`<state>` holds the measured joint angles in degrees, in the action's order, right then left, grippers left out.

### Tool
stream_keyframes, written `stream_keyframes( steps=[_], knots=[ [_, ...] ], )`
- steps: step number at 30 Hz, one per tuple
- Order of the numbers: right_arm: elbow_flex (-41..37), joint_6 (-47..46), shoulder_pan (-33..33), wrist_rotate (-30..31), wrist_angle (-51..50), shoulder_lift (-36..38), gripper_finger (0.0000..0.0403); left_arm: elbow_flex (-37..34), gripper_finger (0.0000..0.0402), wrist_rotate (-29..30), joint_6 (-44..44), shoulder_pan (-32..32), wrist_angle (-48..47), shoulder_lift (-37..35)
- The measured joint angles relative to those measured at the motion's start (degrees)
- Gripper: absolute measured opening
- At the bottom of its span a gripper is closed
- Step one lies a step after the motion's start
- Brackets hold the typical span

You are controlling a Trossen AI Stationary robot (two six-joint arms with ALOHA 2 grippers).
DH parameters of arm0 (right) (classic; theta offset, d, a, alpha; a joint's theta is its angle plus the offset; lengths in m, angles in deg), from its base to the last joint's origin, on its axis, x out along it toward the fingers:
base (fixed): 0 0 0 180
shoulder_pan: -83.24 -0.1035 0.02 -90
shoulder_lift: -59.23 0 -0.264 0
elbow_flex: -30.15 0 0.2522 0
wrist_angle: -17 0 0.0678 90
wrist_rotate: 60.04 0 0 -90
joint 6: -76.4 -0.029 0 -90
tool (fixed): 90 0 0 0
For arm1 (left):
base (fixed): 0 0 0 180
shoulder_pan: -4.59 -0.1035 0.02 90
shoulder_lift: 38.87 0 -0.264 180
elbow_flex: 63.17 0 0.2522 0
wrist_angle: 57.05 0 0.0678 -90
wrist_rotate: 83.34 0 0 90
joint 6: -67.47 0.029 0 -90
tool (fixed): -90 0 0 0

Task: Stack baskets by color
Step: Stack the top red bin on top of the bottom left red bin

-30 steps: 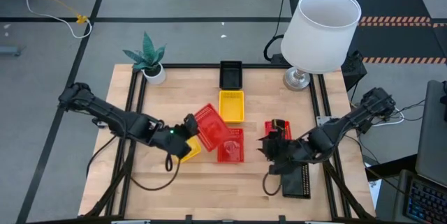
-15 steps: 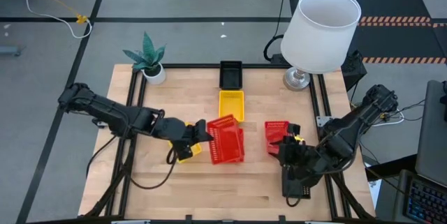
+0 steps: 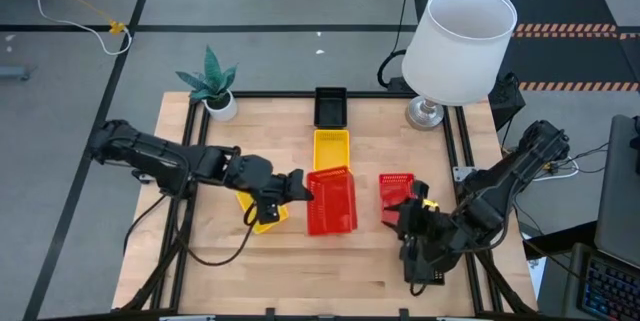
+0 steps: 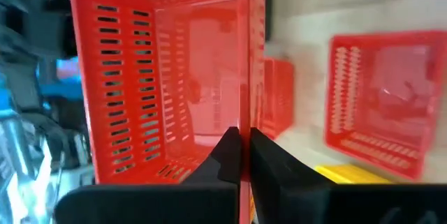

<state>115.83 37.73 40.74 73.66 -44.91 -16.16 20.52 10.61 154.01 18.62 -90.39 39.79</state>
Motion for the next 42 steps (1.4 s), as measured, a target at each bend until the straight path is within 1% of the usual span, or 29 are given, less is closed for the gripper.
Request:
stream_keyframes(
  steps=[1, 5, 8, 11, 16, 20, 23, 26, 28, 32, 35, 42],
  knots=[
    [-0.89, 0.71, -0.18, -0.02, 2.09, 0.00, 0.0141, 1.46, 0.0008, -0.85, 0.69, -0.28, -0.51, 0.70],
    [-4.41, 3.62, -0.39, -0.29, 9.48, -0.03, 0.0141, 6.58, 0.0017, -1.22, 2.29, -0.98, -6.78, 3.67],
    [-5.84, 3.45, -0.38, -0.30, 11.48, -0.07, 0.0141, 9.45, 0.0013, -1.63, 2.25, -1.52, -11.80, 5.57],
    [-6.63, 2.70, -0.38, -0.26, 11.99, -0.04, 0.0141, 11.10, 0.0008, -3.94, 1.41, -2.09, -14.76, 6.64],
    [-6.68, 4.18, -0.33, 0.38, 12.72, 0.15, 0.0141, 9.56, 0.0018, -4.18, 1.51, -2.15, -18.24, 7.36],
    [-6.68, 5.74, -0.29, 1.63, 12.62, 0.13, 0.0141, 7.51, 0.0008, -5.73, 1.42, -2.57, -17.49, 8.29],
    [-6.68, 7.16, -0.13, 3.02, 12.77, 0.13, 0.0141, 5.43, 0.0011, -6.59, 1.75, -3.24, -15.47, 9.51],
    [-6.68, 7.78, -0.05, 3.20, 12.79, 0.13, 0.0141, 3.41, 0.0016, -6.56, 2.29, -4.25, -14.35, 10.88],
    [-6.68, 7.86, -0.07, 3.21, 12.77, 0.13, 0.0141, 2.59, 0.0013, -6.61, 2.36, -5.11, -12.90, 11.81],
    [-6.68, 7.86, -0.07, 3.21, 12.84, 0.13, 0.0141, 2.41, 0.0008, -7.05, 2.16, -6.97, -13.23, 14.27],
    [-6.68, 7.86, -0.07, 3.21, 12.91, 0.13, 0.0141, 2.39, 0.0016, -7.74, 2.18, -7.76, -13.61, 16.36],
    [-7.65, 7.76, -0.07, 3.24, 14.17, 0.13, 0.0141, 2.37, 0.0008, -8.31, 1.86, -7.79, -13.77, 19.60]
  ],
)
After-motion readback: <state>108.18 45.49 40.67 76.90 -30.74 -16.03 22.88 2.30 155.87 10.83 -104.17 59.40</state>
